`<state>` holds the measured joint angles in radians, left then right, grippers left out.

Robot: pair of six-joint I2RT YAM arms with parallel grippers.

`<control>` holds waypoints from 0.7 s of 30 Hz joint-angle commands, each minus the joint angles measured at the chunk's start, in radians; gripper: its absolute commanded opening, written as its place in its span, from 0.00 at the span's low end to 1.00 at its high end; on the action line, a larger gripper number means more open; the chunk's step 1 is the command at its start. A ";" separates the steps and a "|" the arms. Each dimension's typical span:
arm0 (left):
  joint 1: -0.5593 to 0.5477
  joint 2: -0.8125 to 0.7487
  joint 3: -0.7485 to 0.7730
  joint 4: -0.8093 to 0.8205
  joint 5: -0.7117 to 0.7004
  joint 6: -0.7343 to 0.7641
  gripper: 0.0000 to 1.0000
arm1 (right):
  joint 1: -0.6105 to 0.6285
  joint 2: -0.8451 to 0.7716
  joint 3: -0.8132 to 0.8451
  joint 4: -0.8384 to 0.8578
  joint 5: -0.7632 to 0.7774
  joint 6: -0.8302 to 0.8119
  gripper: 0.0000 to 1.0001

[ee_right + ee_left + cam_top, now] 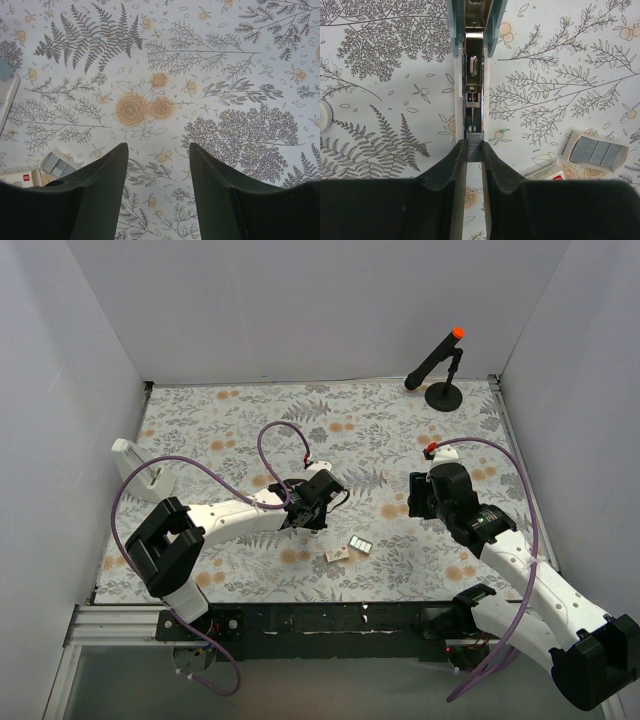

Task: Load the staples into the stapler

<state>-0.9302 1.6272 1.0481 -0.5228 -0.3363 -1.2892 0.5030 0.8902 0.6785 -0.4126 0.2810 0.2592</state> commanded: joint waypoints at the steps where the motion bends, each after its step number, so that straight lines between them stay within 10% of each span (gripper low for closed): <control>1: 0.007 -0.006 0.009 0.004 -0.001 0.004 0.00 | -0.006 0.003 0.044 0.028 -0.005 0.006 0.60; 21: 0.008 0.000 0.007 0.000 0.011 -0.001 0.01 | -0.007 0.000 0.038 0.026 -0.006 0.008 0.60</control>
<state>-0.9283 1.6325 1.0481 -0.5228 -0.3305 -1.2896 0.5030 0.8902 0.6785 -0.4126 0.2798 0.2592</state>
